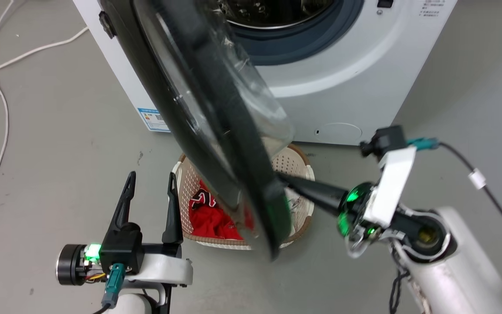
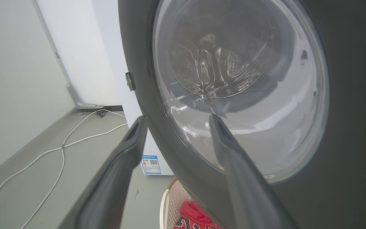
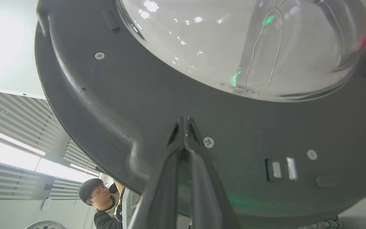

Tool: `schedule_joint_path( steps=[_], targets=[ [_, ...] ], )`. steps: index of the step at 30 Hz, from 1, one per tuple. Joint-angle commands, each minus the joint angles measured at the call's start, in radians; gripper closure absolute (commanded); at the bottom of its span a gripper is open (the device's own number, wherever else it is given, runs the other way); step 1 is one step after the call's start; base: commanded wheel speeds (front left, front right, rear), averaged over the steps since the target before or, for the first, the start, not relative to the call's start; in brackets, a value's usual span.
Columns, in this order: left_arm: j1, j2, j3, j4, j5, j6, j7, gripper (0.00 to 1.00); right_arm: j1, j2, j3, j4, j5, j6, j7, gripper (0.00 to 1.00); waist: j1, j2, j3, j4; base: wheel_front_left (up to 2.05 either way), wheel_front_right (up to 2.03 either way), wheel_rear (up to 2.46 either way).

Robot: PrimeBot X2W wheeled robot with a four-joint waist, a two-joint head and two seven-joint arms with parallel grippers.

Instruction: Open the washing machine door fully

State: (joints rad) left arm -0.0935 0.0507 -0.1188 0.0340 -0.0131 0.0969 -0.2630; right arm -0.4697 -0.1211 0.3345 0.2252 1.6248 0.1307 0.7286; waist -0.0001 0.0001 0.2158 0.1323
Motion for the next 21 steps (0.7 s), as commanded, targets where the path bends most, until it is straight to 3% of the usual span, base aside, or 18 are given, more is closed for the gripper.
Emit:
schedule_joint_path(
  steps=[1,13,16,21],
  targets=[
    [0.011,-0.001,0.003,0.001,0.000,-0.002,-0.003,0.00,0.031,0.017,0.017,-0.007,0.002,0.000,0.009,1.00,0.0001,-0.0001,-0.011,0.001,0.00,0.00,0.00],
    [0.071,0.002,0.017,0.013,0.003,0.002,-0.003,0.00,0.148,0.052,0.056,-0.041,0.011,0.000,-0.003,1.00,0.0001,-0.0001,-0.087,-0.014,0.00,0.00,0.00],
    [0.087,0.003,0.019,0.019,0.003,0.001,-0.003,0.00,0.175,0.052,0.027,-0.043,0.016,0.000,-0.031,1.00,0.0001,-0.0001,-0.115,-0.021,0.00,0.00,0.00],
    [0.124,0.005,0.031,0.020,0.000,0.003,-0.003,0.00,0.235,0.058,-0.133,-0.129,0.020,0.000,-0.205,1.00,0.0001,-0.0001,-0.180,-0.036,0.00,0.00,0.00]
  ],
)
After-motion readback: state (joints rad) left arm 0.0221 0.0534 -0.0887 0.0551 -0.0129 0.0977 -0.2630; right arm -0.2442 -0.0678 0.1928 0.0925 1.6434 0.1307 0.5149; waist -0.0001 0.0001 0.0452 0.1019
